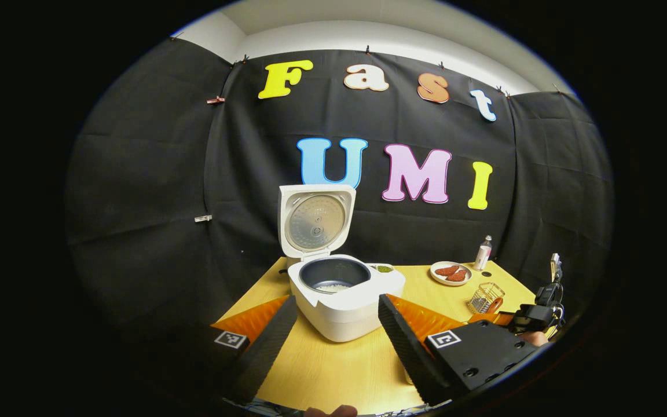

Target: Close the left gripper, press the button to open the rice cooker; take a wooden spoon from the chopstick holder with the right hand, scoop a spoonful of rice and pour it into the rice cooker, then put the wooden spoon back into the chopstick holder.

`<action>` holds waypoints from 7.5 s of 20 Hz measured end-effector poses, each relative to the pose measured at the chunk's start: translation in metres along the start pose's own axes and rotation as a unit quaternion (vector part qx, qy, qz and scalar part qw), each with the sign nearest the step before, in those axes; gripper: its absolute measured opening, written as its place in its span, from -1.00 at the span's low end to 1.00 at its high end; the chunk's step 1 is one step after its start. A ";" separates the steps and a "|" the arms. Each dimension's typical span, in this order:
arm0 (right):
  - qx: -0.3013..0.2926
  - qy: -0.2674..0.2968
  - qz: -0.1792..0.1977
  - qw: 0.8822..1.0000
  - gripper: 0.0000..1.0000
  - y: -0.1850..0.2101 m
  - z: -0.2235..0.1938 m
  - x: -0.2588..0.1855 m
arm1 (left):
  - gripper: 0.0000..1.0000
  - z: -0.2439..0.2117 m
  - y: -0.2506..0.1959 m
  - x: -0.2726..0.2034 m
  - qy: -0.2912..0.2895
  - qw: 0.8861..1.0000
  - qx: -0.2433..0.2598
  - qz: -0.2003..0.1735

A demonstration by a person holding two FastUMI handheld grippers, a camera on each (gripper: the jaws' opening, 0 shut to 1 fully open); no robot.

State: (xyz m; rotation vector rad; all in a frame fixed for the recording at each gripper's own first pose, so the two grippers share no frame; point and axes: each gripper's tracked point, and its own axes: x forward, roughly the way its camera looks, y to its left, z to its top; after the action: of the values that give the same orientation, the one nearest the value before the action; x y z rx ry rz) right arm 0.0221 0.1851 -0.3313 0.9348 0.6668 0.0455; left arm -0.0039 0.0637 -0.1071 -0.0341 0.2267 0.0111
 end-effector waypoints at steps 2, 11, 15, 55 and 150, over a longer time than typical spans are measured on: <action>0.024 -0.004 0.005 1.000 -0.80 0.007 0.010 -0.006 | 0.94 0.001 -0.001 -0.002 -0.003 1.000 0.002 -0.001; 0.035 -0.033 0.053 0.997 -0.80 0.112 0.065 -0.030 | 0.94 -0.006 0.002 -0.006 -0.002 1.000 -0.012 -0.001; 0.027 -0.044 0.090 0.995 -0.81 0.192 0.092 -0.014 | 0.94 -0.011 0.007 -0.006 -0.003 1.000 -0.023 -0.002; -0.450 -0.081 0.159 0.875 -0.82 0.403 -0.036 0.244 | 0.88 -0.074 0.070 0.018 0.023 0.995 -0.096 0.021; -0.212 -0.115 -0.019 0.970 0.97 0.015 0.231 -0.069 | 0.89 0.152 -0.063 0.100 -0.118 0.993 -0.014 0.019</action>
State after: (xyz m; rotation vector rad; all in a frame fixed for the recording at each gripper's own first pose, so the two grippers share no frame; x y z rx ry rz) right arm 0.0967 0.0046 -0.1898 0.5050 0.4342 0.0434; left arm 0.1286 0.0065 0.0208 -0.0552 -0.0090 0.0551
